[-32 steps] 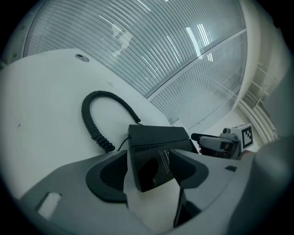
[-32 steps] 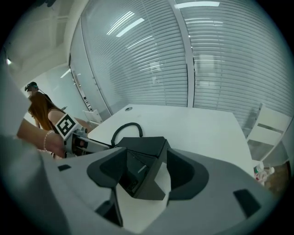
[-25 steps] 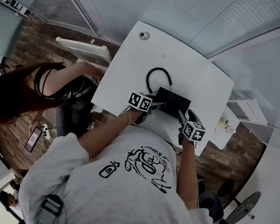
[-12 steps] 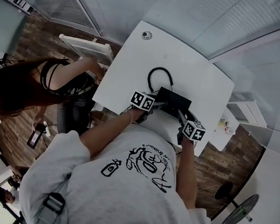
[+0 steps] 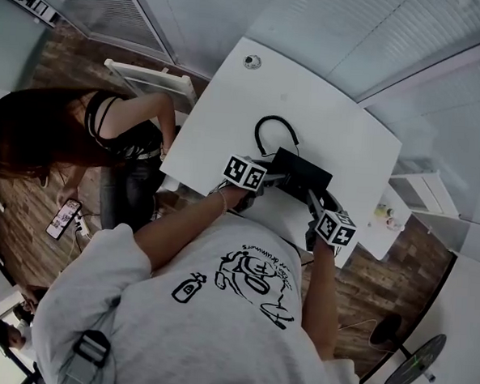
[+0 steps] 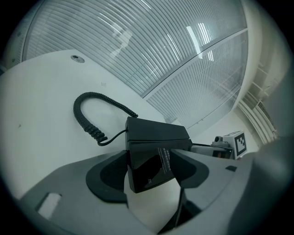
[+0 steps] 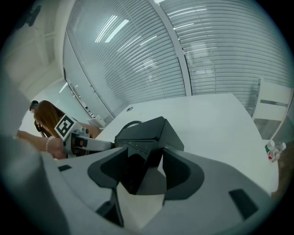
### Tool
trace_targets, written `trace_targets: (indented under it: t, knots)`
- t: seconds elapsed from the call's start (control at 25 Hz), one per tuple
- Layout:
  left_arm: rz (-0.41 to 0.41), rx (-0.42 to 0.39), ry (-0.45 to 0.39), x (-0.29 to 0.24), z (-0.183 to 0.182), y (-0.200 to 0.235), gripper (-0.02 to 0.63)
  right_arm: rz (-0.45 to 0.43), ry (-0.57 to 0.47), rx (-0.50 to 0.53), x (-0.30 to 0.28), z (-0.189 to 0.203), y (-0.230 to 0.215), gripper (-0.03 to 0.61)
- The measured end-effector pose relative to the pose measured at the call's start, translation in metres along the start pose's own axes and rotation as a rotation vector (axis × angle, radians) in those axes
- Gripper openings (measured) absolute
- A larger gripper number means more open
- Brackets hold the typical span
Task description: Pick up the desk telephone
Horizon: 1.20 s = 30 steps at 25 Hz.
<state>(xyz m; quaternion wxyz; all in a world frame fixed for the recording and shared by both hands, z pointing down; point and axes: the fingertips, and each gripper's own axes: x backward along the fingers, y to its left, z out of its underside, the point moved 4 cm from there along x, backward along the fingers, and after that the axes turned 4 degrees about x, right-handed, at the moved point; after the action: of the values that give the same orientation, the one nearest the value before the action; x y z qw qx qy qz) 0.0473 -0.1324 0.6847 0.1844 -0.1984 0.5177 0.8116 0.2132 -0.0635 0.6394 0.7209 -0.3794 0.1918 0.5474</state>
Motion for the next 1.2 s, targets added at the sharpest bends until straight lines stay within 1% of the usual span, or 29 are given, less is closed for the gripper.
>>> trace_targets:
  t: [0.28,0.48,0.68,0.8,0.96,1.2]
  knots:
    - [0.0,0.014,-0.016,0.024,-0.008,-0.02,0.279,-0.033,-0.05,0.009,0.02,-0.023,0.019,0.229]
    - [-0.018,0.001,-0.036,0.044,-0.015,-0.037,0.279,-0.05,-0.073,0.003,0.035,-0.036,0.032,0.229]
    - [-0.003,-0.007,-0.07,0.063,-0.027,-0.059,0.278,-0.059,-0.122,-0.007,0.057,-0.057,0.045,0.229]
    - [-0.003,-0.021,-0.081,0.074,-0.033,-0.073,0.279,-0.056,-0.135,0.015,0.069,-0.07,0.054,0.229]
    - [-0.026,-0.07,-0.1,0.091,-0.044,-0.089,0.278,-0.05,-0.159,0.031,0.085,-0.085,0.066,0.229]
    - [-0.023,-0.121,-0.12,0.113,-0.058,-0.12,0.279,-0.043,-0.21,0.042,0.113,-0.107,0.083,0.229]
